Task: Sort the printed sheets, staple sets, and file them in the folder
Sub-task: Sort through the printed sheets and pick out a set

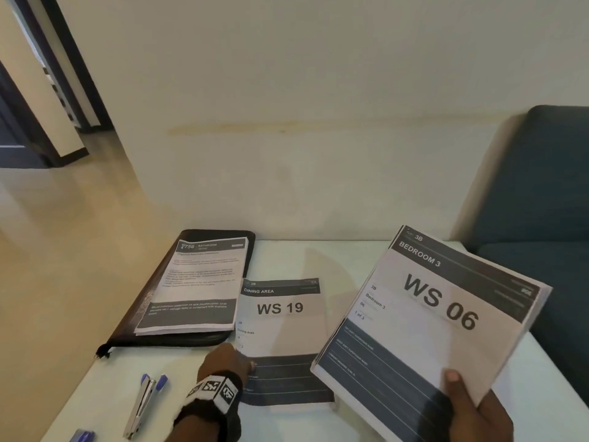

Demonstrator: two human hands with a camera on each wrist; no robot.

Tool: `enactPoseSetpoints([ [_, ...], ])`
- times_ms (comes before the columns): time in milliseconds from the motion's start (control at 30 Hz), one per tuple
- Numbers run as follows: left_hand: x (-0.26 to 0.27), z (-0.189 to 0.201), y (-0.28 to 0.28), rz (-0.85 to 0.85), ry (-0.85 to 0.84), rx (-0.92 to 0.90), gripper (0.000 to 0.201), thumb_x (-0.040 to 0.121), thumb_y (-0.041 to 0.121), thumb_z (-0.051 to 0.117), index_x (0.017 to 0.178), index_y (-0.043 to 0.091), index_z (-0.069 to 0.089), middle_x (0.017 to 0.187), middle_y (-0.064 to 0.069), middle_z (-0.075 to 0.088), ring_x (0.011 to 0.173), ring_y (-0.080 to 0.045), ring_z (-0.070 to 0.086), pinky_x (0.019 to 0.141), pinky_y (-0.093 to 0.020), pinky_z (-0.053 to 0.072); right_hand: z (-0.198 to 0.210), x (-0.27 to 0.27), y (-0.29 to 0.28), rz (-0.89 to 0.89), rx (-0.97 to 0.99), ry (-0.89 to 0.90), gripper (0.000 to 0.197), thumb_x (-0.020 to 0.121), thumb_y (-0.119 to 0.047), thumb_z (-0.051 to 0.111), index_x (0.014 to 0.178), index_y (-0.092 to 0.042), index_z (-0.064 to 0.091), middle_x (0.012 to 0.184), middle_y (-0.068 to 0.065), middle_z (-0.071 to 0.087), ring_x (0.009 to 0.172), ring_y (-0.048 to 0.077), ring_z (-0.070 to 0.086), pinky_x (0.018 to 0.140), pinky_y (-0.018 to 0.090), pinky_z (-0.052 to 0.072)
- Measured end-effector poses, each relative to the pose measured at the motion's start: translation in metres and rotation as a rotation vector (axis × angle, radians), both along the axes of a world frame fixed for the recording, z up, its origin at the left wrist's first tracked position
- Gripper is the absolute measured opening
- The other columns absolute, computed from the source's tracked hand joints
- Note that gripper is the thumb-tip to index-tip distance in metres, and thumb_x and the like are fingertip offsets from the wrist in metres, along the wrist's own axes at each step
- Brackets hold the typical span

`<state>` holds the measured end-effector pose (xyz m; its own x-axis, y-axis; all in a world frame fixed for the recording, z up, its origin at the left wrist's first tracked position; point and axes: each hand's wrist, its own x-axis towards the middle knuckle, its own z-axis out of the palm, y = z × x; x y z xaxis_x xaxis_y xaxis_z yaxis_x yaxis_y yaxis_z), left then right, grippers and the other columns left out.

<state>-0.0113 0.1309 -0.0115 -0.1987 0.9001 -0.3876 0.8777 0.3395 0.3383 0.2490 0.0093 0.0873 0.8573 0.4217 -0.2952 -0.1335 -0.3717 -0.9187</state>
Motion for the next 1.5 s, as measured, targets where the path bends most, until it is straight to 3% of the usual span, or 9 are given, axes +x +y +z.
enactPoseSetpoints([
  [200, 0.004, 0.014, -0.035, -0.037, -0.533, 0.099, 0.014, 0.093, 0.014, 0.057, 0.106, 0.02, 0.056, 0.107, 0.001, 0.065, 0.094, -0.014, 0.062, 0.085, -0.029, 0.052, -0.05, 0.028, -0.045, 0.061, 0.197, 0.012, 0.035, 0.088, -0.01, 0.068, 0.116, 0.01, 0.062, 0.104, 0.023, 0.064, 0.094, 0.027, 0.052, 0.091, 0.033, 0.036],
  [467, -0.015, 0.013, -0.095, -0.129, -0.768, -0.17, 0.054, 0.085, 0.011, 0.06, 0.132, 0.018, 0.035, 0.105, 0.021, 0.056, 0.075, 0.016, 0.059, 0.066, 0.001, 0.04, -0.045, 0.04, -0.05, 0.196, 0.11, -0.006, 0.045, 0.09, -0.009, 0.064, 0.132, 0.003, 0.053, 0.133, 0.024, 0.055, 0.121, 0.039, 0.049, 0.105, 0.034, 0.028],
  [667, -0.007, -0.005, -0.092, -0.048, -0.951, -0.156, 0.059, 0.061, 0.011, 0.069, 0.115, 0.022, 0.049, 0.075, 0.023, 0.072, 0.068, 0.004, 0.069, 0.056, -0.012, 0.049, -0.072, 0.019, -0.045, 0.55, -0.092, -0.031, 0.031, 0.088, -0.019, 0.068, 0.117, -0.013, 0.062, 0.097, 0.007, 0.062, 0.089, 0.021, 0.054, 0.093, 0.033, 0.035],
  [767, -0.001, -0.012, -0.092, 0.041, -1.003, -0.11, 0.045, 0.065, 0.004, 0.066, 0.105, 0.02, 0.056, 0.072, 0.014, 0.074, 0.067, 0.0, 0.069, 0.059, -0.015, 0.049, -0.083, 0.006, -0.039, 0.622, -0.166, -0.026, 0.017, 0.09, -0.024, 0.066, 0.105, -0.018, 0.062, 0.093, 0.006, 0.063, 0.087, 0.021, 0.055, 0.088, 0.03, 0.036],
  [900, 0.006, -0.02, -0.1, 0.077, -0.969, -0.026, 0.017, 0.093, 0.02, 0.057, 0.109, 0.026, 0.054, 0.109, 0.011, 0.064, 0.09, 0.009, 0.056, 0.065, -0.004, 0.042, -0.09, -0.01, -0.031, 0.647, -0.199, -0.054, 0.013, 0.091, -0.022, 0.064, 0.099, -0.02, 0.055, 0.092, 0.004, 0.059, 0.081, 0.016, 0.053, 0.084, 0.028, 0.037],
  [1167, 0.007, 0.016, -0.103, -0.31, -0.757, 0.014, 0.045, 0.094, 0.012, 0.057, 0.122, 0.038, 0.032, 0.11, 0.036, 0.039, 0.081, 0.044, 0.032, 0.074, 0.01, 0.027, -0.09, -0.028, -0.027, 0.683, -0.213, -0.079, 0.018, 0.092, -0.027, 0.062, 0.105, -0.026, 0.05, 0.086, -0.013, 0.056, 0.076, 0.002, 0.05, 0.081, 0.027, 0.039],
  [1333, 0.003, 0.032, -0.103, -0.281, -0.965, -0.092, 0.055, 0.081, 0.027, 0.063, 0.132, 0.023, 0.043, 0.122, 0.019, 0.054, 0.104, 0.016, 0.055, 0.082, -0.003, 0.04, -0.068, -0.028, -0.03, 0.597, -0.016, 0.06, 0.029, 0.085, -0.021, 0.072, 0.108, -0.02, 0.054, 0.09, -0.012, 0.06, 0.081, 0.006, 0.053, 0.082, 0.033, 0.04],
  [1433, -0.001, 0.049, -0.102, -0.401, -0.917, 0.064, 0.046, 0.095, 0.013, 0.056, 0.131, 0.031, 0.034, 0.128, 0.039, 0.047, 0.108, 0.03, 0.041, 0.085, 0.009, 0.024, -0.058, -0.027, -0.035, 0.505, 0.234, 0.23, 0.049, 0.076, -0.013, 0.075, 0.12, -0.022, 0.056, 0.106, -0.006, 0.069, 0.098, 0.017, 0.061, 0.088, 0.036, 0.047],
  [1500, -0.001, 0.051, -0.1, -0.473, -0.979, 0.04, 0.045, 0.096, 0.008, 0.053, 0.131, 0.029, 0.035, 0.123, 0.039, 0.053, 0.112, 0.022, 0.046, 0.09, 0.003, 0.031, -0.058, -0.024, -0.039, 0.477, 0.377, 0.34, 0.059, 0.071, -0.012, 0.07, 0.126, -0.025, 0.056, 0.11, -0.001, 0.073, 0.101, 0.023, 0.067, 0.083, 0.035, 0.055],
])
